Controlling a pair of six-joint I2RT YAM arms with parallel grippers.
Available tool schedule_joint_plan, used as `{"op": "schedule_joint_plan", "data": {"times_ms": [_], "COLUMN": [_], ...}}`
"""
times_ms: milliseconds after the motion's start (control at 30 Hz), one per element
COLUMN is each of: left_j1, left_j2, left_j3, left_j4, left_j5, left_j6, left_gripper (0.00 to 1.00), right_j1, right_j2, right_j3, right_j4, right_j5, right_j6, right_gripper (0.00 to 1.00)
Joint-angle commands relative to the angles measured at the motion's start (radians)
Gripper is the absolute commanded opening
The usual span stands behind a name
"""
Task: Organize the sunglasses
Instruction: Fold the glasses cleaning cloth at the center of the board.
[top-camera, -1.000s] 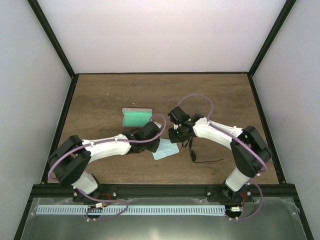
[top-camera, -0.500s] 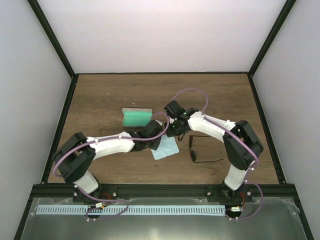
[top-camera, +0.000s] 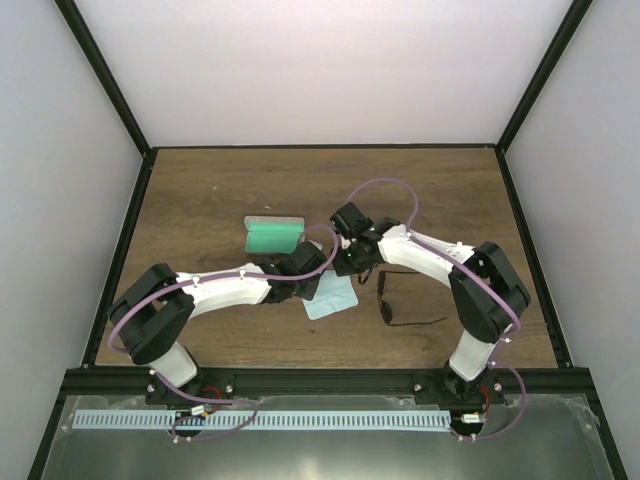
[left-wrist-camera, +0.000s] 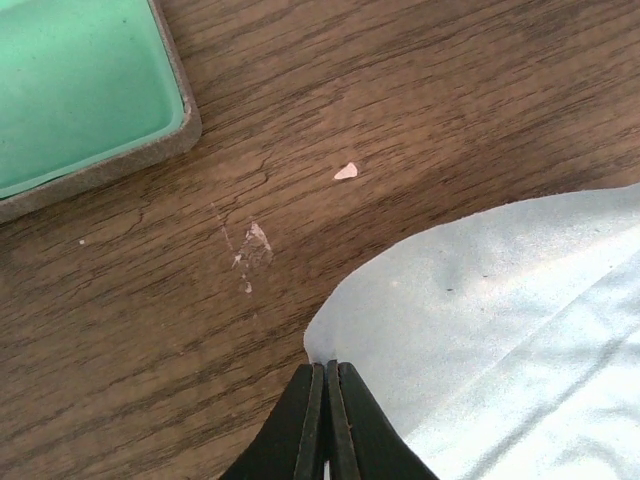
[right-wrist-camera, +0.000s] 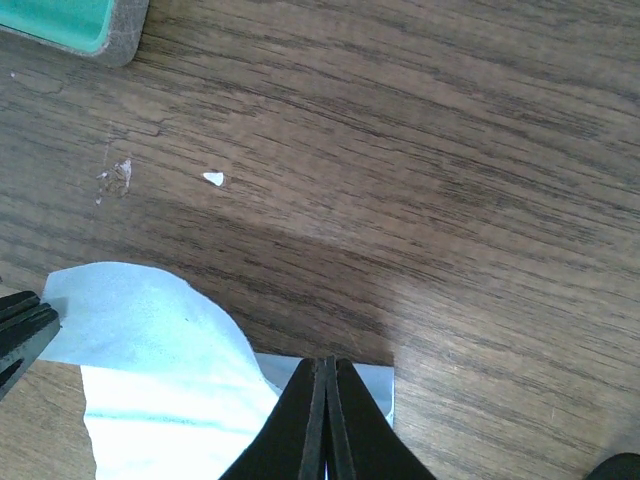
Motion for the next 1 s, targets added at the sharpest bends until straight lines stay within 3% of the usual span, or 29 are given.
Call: {"op": "schedule_joint_plan", "data": {"times_ms": [0, 467, 967], "left_j1": [-0.002, -0.002, -0.004], "left_j2": [0.010, 0.002, -0.019], "left_j3": [0.019, 0.015, -0.039], "left_j4": [-0.015, -0.029, 0.022], "left_j5": [-0.024, -0.049, 0.008], "left_j6": [-0.023, -0.026, -0.037], "left_gripper": [0.04, 0.04, 0.04], "right_j1": [-0.010, -0.031, -0.030], "right_j2": [0.023, 0.102, 0.001], "right_j3": [0.055, 0.134, -0.008], "right_j4": [0.011, 0.016, 0.041], "right_j5": [0.009, 0.018, -0.050], "right_j6": [-0.015, -0.068, -0.031], "right_gripper": [0.01, 0.01, 0.01]}}
